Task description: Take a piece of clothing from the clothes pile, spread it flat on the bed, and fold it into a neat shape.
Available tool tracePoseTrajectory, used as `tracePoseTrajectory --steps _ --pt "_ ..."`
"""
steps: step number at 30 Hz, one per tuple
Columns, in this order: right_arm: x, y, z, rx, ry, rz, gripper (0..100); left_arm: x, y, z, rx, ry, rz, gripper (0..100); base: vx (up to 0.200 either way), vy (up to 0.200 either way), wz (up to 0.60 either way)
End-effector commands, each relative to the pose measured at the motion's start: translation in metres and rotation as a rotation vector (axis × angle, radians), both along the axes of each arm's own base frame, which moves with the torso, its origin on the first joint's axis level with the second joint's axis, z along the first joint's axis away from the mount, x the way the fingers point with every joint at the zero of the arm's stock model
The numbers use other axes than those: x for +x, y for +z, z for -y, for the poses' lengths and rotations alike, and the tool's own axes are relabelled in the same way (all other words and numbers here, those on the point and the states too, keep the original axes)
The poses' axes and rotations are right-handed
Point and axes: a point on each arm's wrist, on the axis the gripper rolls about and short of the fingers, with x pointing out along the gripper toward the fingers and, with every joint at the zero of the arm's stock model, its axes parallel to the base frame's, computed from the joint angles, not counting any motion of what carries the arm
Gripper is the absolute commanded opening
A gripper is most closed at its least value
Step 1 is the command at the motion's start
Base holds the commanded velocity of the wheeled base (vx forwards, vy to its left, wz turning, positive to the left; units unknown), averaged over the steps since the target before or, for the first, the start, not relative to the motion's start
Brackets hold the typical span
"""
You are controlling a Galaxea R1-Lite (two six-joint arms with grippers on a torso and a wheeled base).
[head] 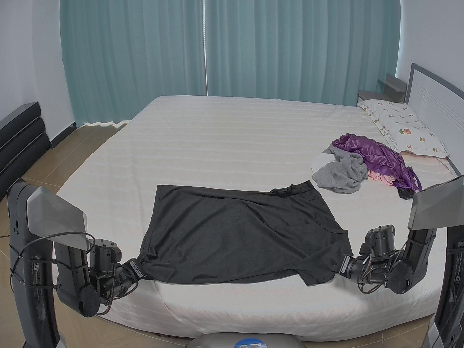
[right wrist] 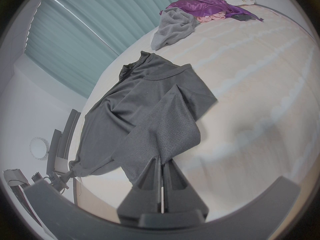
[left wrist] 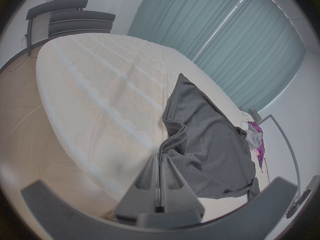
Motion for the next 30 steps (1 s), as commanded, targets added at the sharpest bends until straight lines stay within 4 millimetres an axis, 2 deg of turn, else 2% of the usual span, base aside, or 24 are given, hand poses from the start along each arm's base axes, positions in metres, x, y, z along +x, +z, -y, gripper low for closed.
tracePoseTrajectory --steps 1,9,15,18,20,27,28,30 --pt "-0.024 0.023 0.009 0.012 -0.013 0.009 0 -0.001 0.008 -0.001 0.000 0.002 0.022 0 0.000 0.000 0.00" --pt "-0.066 0.045 0.020 0.022 -0.010 -0.010 0 -0.008 0.021 -0.003 0.021 -0.014 0.046 0 0.000 0.000 0.00" --pt "-0.097 0.053 0.024 0.017 0.012 -0.040 0 -0.015 0.023 -0.004 0.071 -0.051 0.033 0 0.000 0.000 0.00" --pt "-0.100 0.054 0.026 0.013 0.004 -0.061 0 -0.017 0.022 -0.004 0.078 -0.058 0.026 0 0.000 0.000 0.00" --pt "-0.108 0.050 0.026 -0.011 0.024 -0.142 0 -0.021 0.021 -0.004 0.098 -0.074 0.012 0 0.000 0.000 0.00" --pt "-0.109 0.042 0.024 -0.036 0.059 -0.192 0 -0.023 0.020 -0.003 0.104 -0.083 0.002 0 0.000 0.000 0.00" --pt "-0.110 0.040 0.024 -0.042 0.067 -0.200 100 -0.024 0.020 -0.003 0.104 -0.085 0.001 0 0.000 0.000 0.00" --pt "-0.109 0.035 0.023 -0.053 0.080 -0.219 100 -0.025 0.019 -0.003 0.106 -0.086 -0.004 0 0.000 0.000 0.00"
